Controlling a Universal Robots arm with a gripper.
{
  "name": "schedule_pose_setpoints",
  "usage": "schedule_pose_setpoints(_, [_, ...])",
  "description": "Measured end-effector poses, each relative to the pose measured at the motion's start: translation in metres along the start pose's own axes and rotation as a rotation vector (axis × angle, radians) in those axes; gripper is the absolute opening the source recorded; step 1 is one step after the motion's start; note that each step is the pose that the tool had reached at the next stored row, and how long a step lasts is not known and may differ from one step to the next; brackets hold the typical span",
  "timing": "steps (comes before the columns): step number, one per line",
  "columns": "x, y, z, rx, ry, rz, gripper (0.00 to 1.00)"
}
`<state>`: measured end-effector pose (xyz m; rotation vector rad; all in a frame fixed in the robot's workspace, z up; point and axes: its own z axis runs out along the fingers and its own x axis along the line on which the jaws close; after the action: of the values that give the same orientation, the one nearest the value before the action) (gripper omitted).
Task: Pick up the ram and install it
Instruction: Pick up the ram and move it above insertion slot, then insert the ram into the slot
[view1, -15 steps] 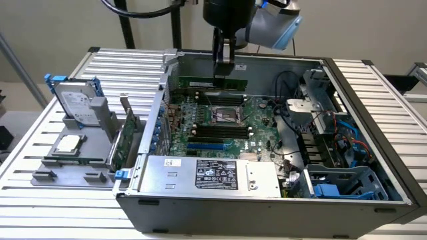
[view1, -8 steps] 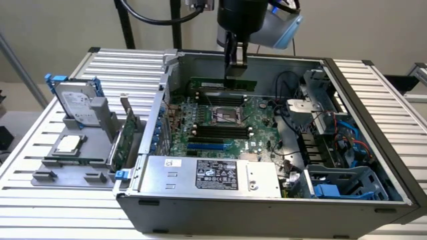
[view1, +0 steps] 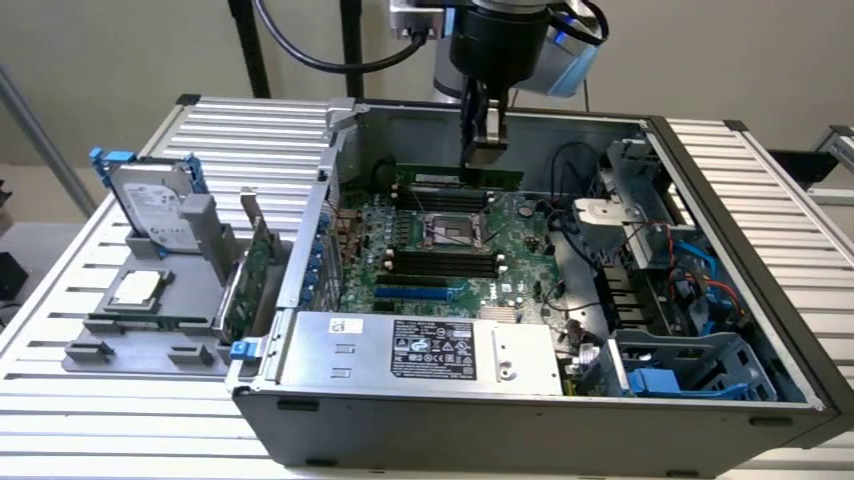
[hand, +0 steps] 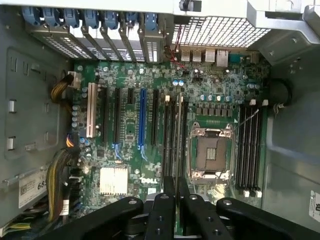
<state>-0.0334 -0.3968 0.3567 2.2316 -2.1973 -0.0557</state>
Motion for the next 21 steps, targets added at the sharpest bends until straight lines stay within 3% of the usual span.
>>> schedule_pose_setpoints(21, [0.0,0.0,0.0,-0.0002,0.0002,0.0,0.0])
